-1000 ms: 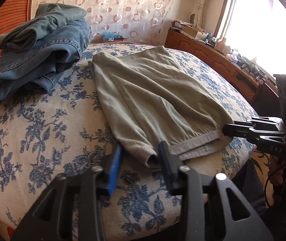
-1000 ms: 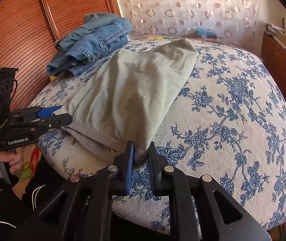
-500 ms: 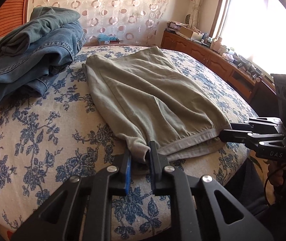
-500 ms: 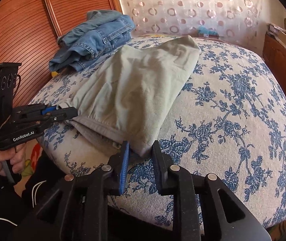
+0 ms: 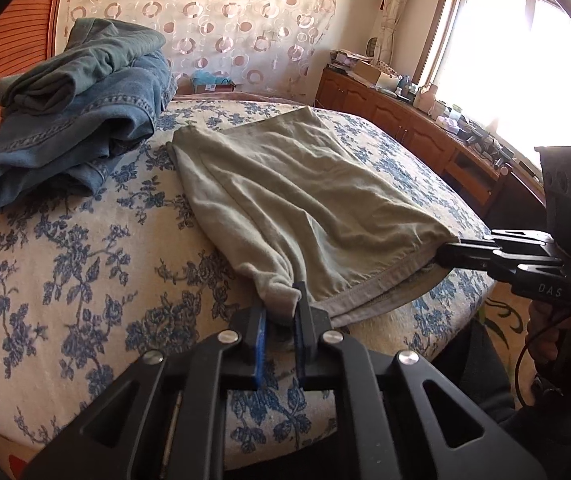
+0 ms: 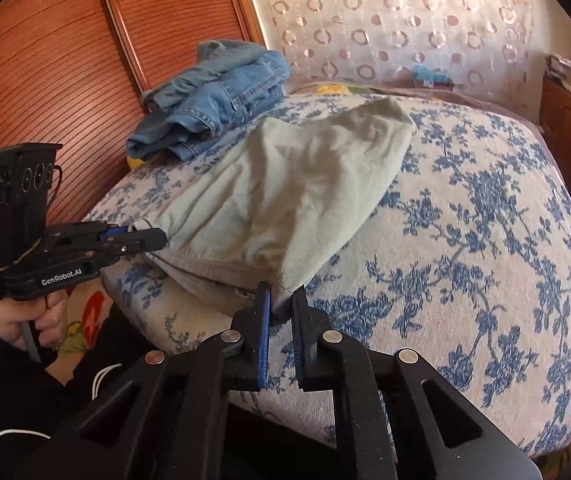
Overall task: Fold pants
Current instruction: 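Fold the held hem over toward the waistband with the left gripper and release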
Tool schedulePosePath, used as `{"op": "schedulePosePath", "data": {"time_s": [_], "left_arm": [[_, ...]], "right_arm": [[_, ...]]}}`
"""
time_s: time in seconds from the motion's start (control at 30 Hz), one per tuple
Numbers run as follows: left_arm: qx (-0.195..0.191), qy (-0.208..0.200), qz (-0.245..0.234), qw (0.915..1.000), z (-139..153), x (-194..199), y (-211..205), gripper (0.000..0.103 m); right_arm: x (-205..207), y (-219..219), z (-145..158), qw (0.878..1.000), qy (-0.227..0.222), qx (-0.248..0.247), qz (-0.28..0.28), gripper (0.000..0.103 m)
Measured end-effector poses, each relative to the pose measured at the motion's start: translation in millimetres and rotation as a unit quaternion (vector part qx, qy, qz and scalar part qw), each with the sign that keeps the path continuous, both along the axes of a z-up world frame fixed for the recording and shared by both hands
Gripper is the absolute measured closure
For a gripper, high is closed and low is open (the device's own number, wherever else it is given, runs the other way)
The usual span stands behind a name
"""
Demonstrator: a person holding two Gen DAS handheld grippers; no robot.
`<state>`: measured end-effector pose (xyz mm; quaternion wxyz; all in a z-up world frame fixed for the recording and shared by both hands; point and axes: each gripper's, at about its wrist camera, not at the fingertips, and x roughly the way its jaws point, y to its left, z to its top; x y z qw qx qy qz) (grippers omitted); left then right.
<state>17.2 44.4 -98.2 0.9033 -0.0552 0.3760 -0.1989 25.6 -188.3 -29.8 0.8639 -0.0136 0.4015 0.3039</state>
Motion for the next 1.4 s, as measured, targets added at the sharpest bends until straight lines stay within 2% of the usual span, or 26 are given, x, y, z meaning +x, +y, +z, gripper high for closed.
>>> {"op": "schedulePosePath", "data": {"time_s": [0.27, 0.43, 0.7, 1.0, 1.23, 1.4], "left_arm": [[0.001, -0.022, 0.002, 0.9998, 30, 40, 1, 0.096], [0.003, -0.024, 0.003, 0.9997, 39, 68, 1, 0.096], [0.02, -0.029, 0.006, 0.9994, 47, 107, -4, 0.096], [0.039, -0.022, 0.013, 0.9989, 47, 151, -8, 0.096], [0.051, -0.006, 0.019, 0.9985, 34, 186, -10, 0.096], [0.06, 0.0, 0.02, 0.998, 27, 197, -12, 0.096]], "right_arm": [[35, -1, 26, 1.0, -0.018, 0.015, -0.012, 0.097], [60, -4, 34, 0.999, -0.018, 0.026, -0.024, 0.097], [94, 1, 44, 0.999, -0.032, 0.016, -0.032, 0.097], [139, 6, 40, 0.998, -0.033, -0.002, -0.044, 0.096], [179, 13, 22, 0.999, -0.013, -0.016, -0.048, 0.096], [193, 12, 12, 0.999, -0.005, -0.011, -0.049, 0.096]]}}
